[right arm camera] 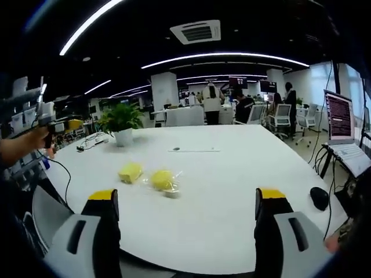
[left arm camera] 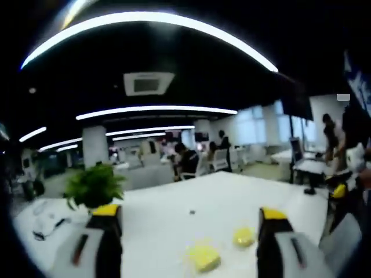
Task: Compare the silicone blocks by pressing each to a similar depth, holding the contact briefly, and releasing to observe deformation and rebound differences across the visible hardness samples.
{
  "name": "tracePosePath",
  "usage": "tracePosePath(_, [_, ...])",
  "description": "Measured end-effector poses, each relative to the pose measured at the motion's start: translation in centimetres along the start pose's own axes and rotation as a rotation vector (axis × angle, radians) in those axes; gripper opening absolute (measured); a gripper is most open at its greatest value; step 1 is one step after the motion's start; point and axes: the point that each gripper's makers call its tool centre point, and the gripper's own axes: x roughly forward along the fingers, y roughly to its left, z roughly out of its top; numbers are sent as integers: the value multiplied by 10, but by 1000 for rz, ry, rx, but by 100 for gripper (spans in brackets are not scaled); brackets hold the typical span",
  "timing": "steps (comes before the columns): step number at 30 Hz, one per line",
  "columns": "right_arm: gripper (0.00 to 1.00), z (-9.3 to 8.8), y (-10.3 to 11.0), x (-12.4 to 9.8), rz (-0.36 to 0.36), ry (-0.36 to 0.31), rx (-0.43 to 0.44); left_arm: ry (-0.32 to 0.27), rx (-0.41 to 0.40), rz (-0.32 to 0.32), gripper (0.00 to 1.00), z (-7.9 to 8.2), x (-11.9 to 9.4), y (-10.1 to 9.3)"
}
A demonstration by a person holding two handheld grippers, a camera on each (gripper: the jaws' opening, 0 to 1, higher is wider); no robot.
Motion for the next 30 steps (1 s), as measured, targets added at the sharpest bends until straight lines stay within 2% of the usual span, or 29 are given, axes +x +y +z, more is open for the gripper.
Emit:
tracePosePath(3, [94,2,-1,3,-12,3,-7,-2,-28,9,100,2,-25,1])
tracePosePath(9, [95,2,5,9,-1,-1,-16,44,12,26,100,-7,-65,-11])
tracePosePath(15, [96,9,14,12,24,-30,-36,90,-22,37,100,-35,-87,-27])
tracePosePath(17, [96,12,17,14,22,-42,-72,142,-27,37,100,-54,-94,-31])
tracePosePath(18, [96,10,19,15,28,-32,-93,139,-29,45,100,-58,-96,-32])
tracePosePath(19, [96,6,19,16,30,-6,-119,170,-75,53,100,-69,-100,-36])
tracePosePath(20, [96,-2,17,16,16,52,-154,195,-116,29,100,-78,-103,-45])
tracePosePath(22, [96,-9,19,17,20,95,-175,213,-109,17,100,-85,-106,-51])
tracePosePath(24, [96,-10,19,17,25,99,-170,299,-132,10,100,-101,-112,-55])
tracePosePath(30, [96,-19,13,15,11,115,-139,330,-127,25,100,-109,-116,-46])
